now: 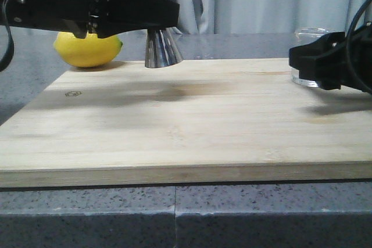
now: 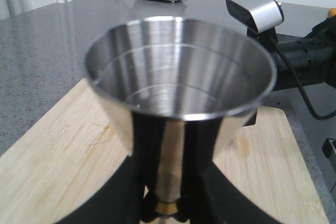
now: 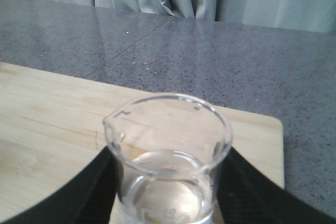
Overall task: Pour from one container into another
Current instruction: 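Lower the right gripper around the glass beaker and close it, then lift the beaker with the right gripper toward the held jigger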
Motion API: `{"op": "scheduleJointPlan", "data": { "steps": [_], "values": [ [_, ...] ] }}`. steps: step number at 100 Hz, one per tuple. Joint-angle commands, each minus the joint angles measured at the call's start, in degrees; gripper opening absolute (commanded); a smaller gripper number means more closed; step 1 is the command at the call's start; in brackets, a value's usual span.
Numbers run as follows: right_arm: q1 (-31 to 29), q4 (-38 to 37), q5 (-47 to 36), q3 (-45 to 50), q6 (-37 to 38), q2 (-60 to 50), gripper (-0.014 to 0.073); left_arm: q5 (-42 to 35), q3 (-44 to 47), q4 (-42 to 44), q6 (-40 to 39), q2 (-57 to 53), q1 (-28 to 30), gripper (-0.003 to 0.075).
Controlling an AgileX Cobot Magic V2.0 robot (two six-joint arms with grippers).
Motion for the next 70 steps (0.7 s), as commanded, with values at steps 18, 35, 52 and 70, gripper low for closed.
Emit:
{"op": "scheduleJointPlan", "data": {
  "steps": [18, 35, 52, 70],
  "values": [
    [-0.1, -0.3, -4.2, -1.3, -0.6, -1.7, 0.0174, -8.6, -1.6, -1.9, -0.4, -2.7, -0.6, -0.0002],
    [-0.1, -0.3, -4.3, -1.3, -0.7, -1.7, 0.0149, -8.6, -1.6, -1.9, -0.4, -2.7, -0.6, -0.0002],
    [-0.1, -1.1, -5.0, -1.3, -0.7, -1.8, 0.0149, -8.6, -1.6, -1.9, -0.4, -2.7, -0.6, -0.0002],
    [-0.1, -1.7, -4.4, -1.8, -0.7, -3.2, 0.0149, -8.6, -1.6, -1.9, -0.4, -2.7, -0.6, -0.0002]
  ]
}}
